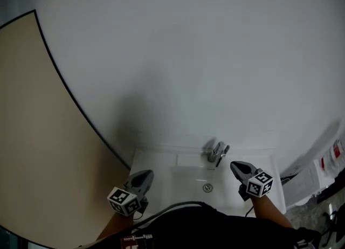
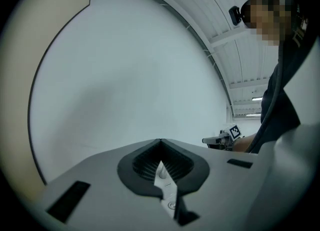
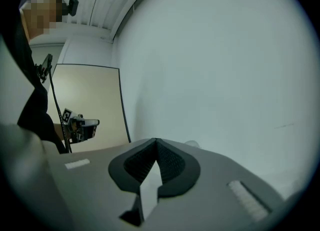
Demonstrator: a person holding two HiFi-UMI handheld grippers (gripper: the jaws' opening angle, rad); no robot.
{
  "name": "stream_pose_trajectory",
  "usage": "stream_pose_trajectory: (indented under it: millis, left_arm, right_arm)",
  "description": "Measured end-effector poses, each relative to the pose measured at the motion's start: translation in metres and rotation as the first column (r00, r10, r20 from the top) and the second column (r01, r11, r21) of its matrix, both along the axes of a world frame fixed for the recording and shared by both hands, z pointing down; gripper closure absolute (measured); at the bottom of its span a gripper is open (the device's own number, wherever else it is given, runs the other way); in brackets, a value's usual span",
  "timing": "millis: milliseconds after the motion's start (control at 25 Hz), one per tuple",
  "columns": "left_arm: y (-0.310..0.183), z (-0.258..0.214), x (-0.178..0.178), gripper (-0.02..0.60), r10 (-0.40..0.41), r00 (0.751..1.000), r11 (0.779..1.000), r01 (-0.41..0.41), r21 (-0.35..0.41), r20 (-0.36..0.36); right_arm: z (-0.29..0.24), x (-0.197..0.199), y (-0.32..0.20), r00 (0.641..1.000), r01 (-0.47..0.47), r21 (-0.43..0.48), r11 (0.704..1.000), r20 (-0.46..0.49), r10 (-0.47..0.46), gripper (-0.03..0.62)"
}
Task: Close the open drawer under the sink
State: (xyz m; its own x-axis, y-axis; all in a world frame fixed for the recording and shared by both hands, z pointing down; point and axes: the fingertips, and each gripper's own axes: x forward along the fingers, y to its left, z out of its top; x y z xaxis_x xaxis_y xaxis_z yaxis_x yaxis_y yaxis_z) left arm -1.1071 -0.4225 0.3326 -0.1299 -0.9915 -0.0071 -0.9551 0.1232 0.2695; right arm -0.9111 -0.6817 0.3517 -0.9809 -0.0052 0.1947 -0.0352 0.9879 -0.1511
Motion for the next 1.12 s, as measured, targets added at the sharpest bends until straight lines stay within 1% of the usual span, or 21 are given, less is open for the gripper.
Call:
stream_pose_trajectory:
  millis: [40,120,240,360,480,640,720,920,1120]
  left_arm:
    - [-0.009,0.0,0.003,0.581,-0.007,1.0,1.0,0.007,-0.01,0.003]
    - [-0.027,-0.004,0.008,0.581,-0.006,1.0,1.0,0.006,0.0,-0.011]
    - [-0.046,-0.011,0.016,0.581,0.019,1.0,1.0,-0.019,0.014,-0.018]
    - [-0.042,-0.008,0.021,0.581,0.039,0.999,0.999,-0.039,-0.01,-0.009]
    - [-0.031,-0.005,0.013,0.581,0.029,0.999,0.999,-0.03,-0.013,-0.028]
    - [-0.021,0.003,0.002,0.581,0.015,0.999,0.999,-0.016,-0.036,-0.037]
    - [-0.021,0.004,0.003,0.581,0.02,0.999,0.999,-0.021,-0.035,-0.045]
    - [-0.025,0.005,0.01,0.581,0.05,0.997,0.998,-0.052,-0.034,-0.051]
    - [-0.031,0.005,0.009,0.581,0.059,0.996,0.998,-0.06,-0.02,-0.061]
  right_arm:
    - [-0.003,0.001,-0.01,1.0,0.006,-0.019,1.0,0.017,-0.005,0.594]
    - [-0.01,0.002,-0.03,0.999,0.003,-0.041,0.999,0.054,-0.001,0.594]
    - [-0.014,0.001,-0.046,0.997,-0.02,-0.042,0.999,0.08,0.023,0.594]
    - [-0.004,0.002,-0.044,0.997,-0.038,-0.052,0.998,0.061,0.041,0.594]
    - [0.005,-0.005,-0.039,0.998,-0.044,-0.06,0.997,0.041,0.047,0.595]
    - [0.001,-0.019,-0.026,0.999,-0.029,-0.021,0.999,0.035,0.029,0.595]
    - [0.001,-0.02,-0.021,0.999,-0.02,-0.01,1.0,0.031,0.021,0.595]
    - [0.002,-0.017,-0.019,0.999,-0.028,-0.02,0.999,0.024,0.029,0.595]
    - [0.001,-0.018,-0.02,1.0,-0.024,-0.003,1.0,0.017,0.024,0.595]
